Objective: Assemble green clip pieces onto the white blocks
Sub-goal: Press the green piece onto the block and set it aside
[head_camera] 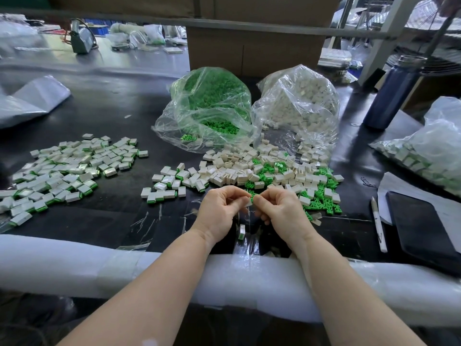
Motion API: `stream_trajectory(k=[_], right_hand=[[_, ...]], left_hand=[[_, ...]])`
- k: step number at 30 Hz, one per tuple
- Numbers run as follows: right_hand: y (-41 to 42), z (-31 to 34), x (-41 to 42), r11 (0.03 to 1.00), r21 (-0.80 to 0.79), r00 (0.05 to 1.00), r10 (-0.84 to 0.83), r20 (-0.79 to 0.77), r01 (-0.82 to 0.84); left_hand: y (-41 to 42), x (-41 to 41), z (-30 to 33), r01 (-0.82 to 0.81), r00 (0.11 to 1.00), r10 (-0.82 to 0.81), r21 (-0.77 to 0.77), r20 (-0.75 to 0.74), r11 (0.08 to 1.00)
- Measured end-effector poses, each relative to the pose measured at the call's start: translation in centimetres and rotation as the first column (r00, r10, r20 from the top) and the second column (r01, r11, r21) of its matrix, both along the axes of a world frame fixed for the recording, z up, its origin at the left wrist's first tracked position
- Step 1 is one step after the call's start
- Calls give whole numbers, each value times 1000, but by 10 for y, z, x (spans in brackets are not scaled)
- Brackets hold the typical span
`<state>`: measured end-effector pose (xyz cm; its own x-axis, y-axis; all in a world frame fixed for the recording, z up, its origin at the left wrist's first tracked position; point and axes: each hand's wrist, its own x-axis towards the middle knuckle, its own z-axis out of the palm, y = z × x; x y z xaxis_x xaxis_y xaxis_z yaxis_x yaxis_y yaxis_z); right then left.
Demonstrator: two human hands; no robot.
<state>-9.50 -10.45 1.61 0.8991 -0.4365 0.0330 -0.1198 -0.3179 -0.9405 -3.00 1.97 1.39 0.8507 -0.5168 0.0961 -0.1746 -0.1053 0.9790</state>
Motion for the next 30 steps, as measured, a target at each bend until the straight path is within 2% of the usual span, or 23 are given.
stream_trajectory(k=[4,15,30], right_hand=[[0,3,-1,998,-51,997,41,-60,-44],[-4,6,-3,989,-41,983,133,-123,-139],[-4,5,-3,986,-71,983,142,-119,-151]], left_hand=[[2,0,0,31,999,-31,37,10,999],[4,1,-1,83,995,-88,87,53,993],[3,-1,-1,106,987,-118,116,107,988]])
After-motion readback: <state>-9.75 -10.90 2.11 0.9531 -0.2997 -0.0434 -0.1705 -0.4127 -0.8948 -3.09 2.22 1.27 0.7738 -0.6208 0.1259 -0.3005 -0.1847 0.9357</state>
